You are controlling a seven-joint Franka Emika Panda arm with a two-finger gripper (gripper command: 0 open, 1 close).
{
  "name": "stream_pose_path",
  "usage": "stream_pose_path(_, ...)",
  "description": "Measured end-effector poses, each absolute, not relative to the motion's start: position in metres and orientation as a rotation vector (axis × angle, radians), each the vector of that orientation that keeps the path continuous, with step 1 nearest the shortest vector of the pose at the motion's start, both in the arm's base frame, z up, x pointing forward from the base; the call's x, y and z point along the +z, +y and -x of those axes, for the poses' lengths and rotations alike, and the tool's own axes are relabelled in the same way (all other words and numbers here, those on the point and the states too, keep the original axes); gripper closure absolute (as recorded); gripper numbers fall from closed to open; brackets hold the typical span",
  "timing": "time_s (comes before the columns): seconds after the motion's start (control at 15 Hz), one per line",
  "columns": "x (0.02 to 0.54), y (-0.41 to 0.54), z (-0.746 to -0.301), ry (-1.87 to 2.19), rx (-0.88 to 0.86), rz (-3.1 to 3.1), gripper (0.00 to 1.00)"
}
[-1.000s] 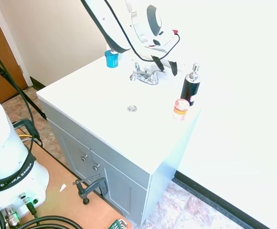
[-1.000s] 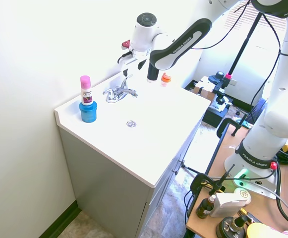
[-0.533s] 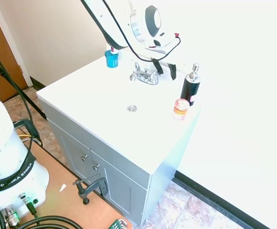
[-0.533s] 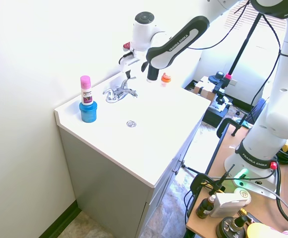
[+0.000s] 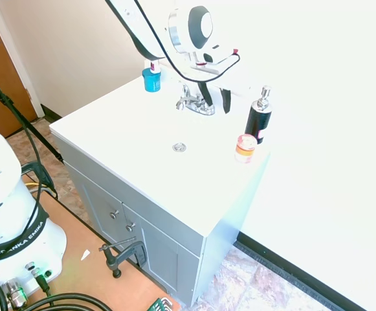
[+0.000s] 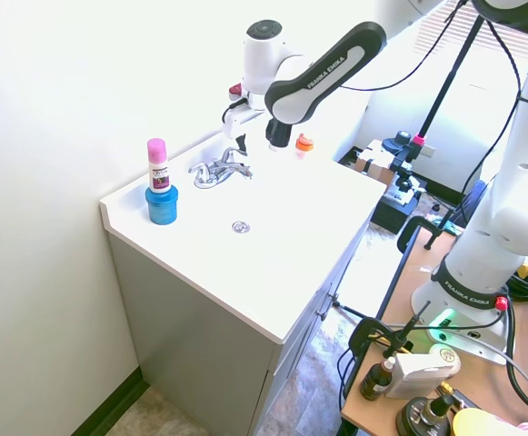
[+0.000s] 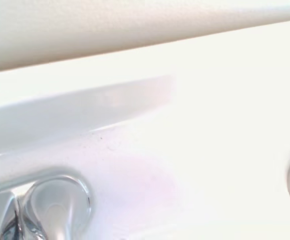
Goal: Turn on the cold water
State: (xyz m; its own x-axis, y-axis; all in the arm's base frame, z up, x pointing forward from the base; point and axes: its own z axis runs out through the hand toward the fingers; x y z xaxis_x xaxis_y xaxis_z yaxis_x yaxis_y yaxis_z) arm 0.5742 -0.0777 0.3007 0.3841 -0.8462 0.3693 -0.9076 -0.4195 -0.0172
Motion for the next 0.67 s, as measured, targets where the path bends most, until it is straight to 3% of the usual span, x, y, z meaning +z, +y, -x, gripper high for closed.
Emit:
stream_pose_path(0.33,0.351,-0.062,-0.546,-1.646,0.505,-2.52,0.0)
stream_pose_path(0.67,0.375,-0.016,-0.499,-1.587,0.413,-2.65,0.0)
